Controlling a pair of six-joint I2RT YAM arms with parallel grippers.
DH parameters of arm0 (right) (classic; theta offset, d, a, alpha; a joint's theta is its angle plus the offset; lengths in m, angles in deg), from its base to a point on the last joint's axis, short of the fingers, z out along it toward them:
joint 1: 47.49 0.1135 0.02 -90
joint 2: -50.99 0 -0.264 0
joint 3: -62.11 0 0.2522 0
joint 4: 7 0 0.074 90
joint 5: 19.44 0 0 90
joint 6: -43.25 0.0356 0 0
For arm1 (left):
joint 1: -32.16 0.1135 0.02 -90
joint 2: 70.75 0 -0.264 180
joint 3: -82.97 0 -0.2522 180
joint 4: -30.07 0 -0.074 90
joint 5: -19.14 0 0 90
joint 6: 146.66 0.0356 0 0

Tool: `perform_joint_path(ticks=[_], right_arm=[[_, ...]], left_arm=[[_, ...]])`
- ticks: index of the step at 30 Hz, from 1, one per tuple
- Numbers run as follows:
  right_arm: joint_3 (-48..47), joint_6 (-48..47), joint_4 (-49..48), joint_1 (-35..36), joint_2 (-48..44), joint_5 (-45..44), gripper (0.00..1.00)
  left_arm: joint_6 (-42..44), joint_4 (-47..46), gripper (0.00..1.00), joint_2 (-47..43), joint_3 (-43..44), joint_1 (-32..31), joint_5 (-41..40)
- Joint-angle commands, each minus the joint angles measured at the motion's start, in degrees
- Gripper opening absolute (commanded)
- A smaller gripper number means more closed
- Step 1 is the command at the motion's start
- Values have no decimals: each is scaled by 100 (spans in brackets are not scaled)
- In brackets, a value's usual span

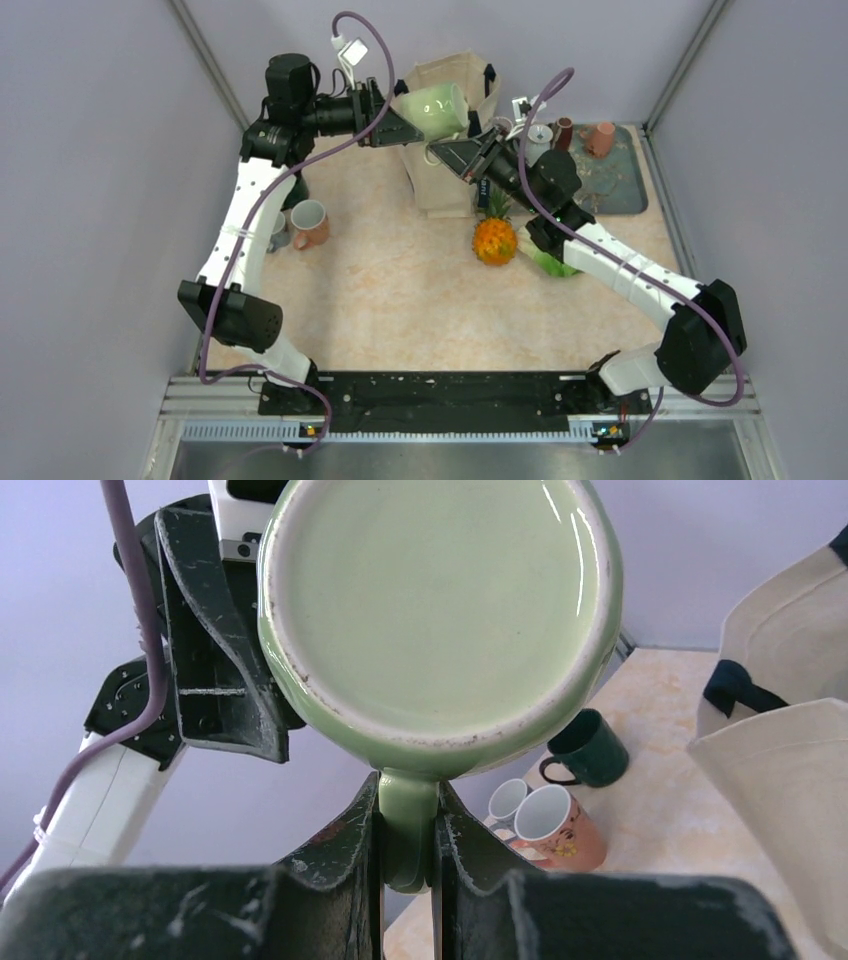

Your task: Turn the mug right side up

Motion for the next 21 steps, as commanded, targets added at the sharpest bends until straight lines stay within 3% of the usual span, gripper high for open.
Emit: perform_joint_path(ticks=[1, 6, 9, 13, 16, 17, 20, 21], right_arm=[[-473, 316, -1081, 133, 65, 176, 0], [-633, 594, -1292, 323, 424, 388, 0], [-747, 712, -1347, 446, 710, 499, 0], [-839, 739, -1224, 545, 947, 620, 0], [-805, 644, -923, 546, 985, 611, 0], [-771, 492, -768, 550, 960, 528, 10], [-665, 31, -114, 546, 806, 265, 53], [-649, -108, 139, 548, 764, 174, 61]], left_arm=[[-96, -436, 82, -155, 355, -30, -62], [-256, -605, 63, -127, 428, -38, -1], [-236, -641, 40, -114, 420, -56, -11], [8, -463, 0, -130, 356, -47, -102], [405, -88, 0, -223, 271, 12, -429], [750, 189, 0, -263, 276, 47, -737], [1907, 993, 0, -416, 371, 131, -2094], [2263, 1149, 0, -493, 351, 149, -2585]])
